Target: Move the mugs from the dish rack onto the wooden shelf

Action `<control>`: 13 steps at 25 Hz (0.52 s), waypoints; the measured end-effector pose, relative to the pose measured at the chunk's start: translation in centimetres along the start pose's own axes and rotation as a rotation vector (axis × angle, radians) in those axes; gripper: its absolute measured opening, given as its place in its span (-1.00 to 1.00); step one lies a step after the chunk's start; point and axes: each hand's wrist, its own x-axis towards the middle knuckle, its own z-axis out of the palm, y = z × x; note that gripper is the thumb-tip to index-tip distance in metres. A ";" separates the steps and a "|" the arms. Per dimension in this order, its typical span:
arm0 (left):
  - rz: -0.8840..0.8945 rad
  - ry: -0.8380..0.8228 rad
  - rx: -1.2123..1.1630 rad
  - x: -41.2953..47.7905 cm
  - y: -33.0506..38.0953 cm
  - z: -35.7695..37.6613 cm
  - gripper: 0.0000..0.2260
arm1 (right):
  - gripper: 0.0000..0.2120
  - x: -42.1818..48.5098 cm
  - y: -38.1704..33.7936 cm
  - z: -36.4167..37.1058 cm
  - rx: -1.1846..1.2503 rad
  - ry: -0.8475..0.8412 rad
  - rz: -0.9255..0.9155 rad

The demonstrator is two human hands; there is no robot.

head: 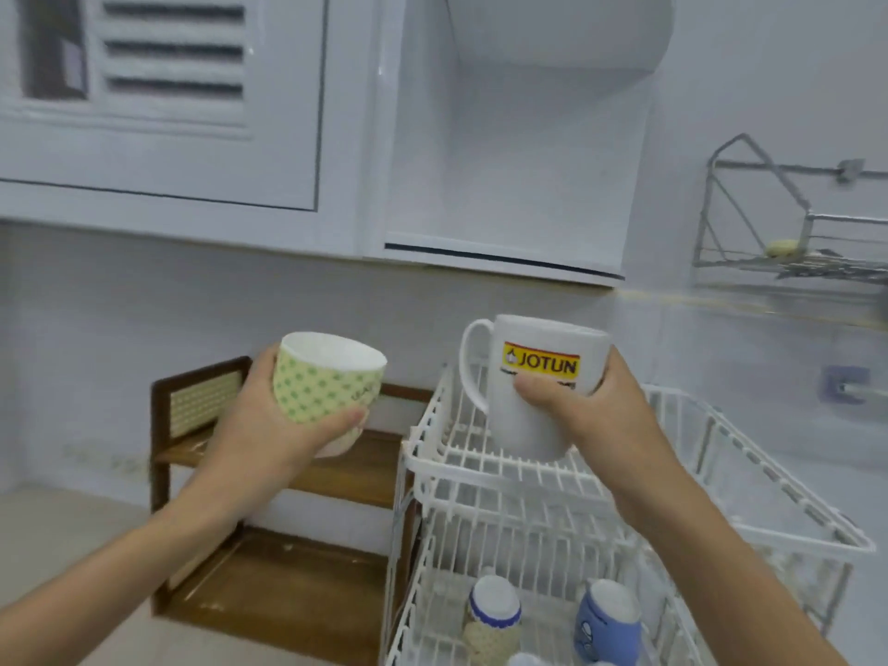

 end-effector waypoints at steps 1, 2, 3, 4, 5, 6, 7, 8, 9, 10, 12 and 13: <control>-0.069 0.015 -0.040 0.5 -1.2 -1.1 -0.27 | -0.32 -0.1 -0.3 1.8 0.110 -0.097 0.038; -0.131 0.034 -0.052 1.2 -2.5 -2.2 -0.26 | -0.37 -0.1 -0.4 3.9 0.204 -0.191 0.098; -0.184 0.059 -0.027 2.0 -4.1 -3.0 -0.25 | -0.41 -0.1 -0.3 6.0 0.279 -0.263 0.165; -0.240 0.083 0.013 2.8 -5.9 -3.5 -0.26 | -0.42 0.0 0.0 8.3 0.335 -0.299 0.229; -0.302 0.108 0.054 3.8 -7.6 -4.0 -0.27 | -0.41 0.1 0.5 10.6 0.375 -0.303 0.280; -0.363 0.124 0.086 4.7 -9.2 -4.4 -0.26 | -0.37 0.5 1.2 12.9 0.390 -0.284 0.316; -0.417 0.125 0.122 5.6 -10.8 -4.9 -0.25 | -0.31 0.9 1.9 15.4 0.394 -0.254 0.344; -0.451 0.116 0.168 6.2 -12.3 -5.2 -0.24 | -0.23 1.5 2.7 17.7 0.390 -0.210 0.369; -0.465 0.102 0.222 6.9 -13.7 -5.5 -0.23 | -0.17 2.3 3.7 19.7 0.379 -0.155 0.390; -0.463 0.086 0.269 7.6 -15.0 -5.6 -0.23 | -0.18 3.2 4.8 21.7 0.359 -0.091 0.404; -0.442 0.052 0.326 8.9 -17.2 -5.8 -0.22 | -0.26 4.8 7.3 25.0 0.288 0.053 0.422; -0.436 0.039 0.340 9.6 -18.1 -5.7 -0.21 | -0.27 5.5 8.7 26.3 0.223 0.108 0.422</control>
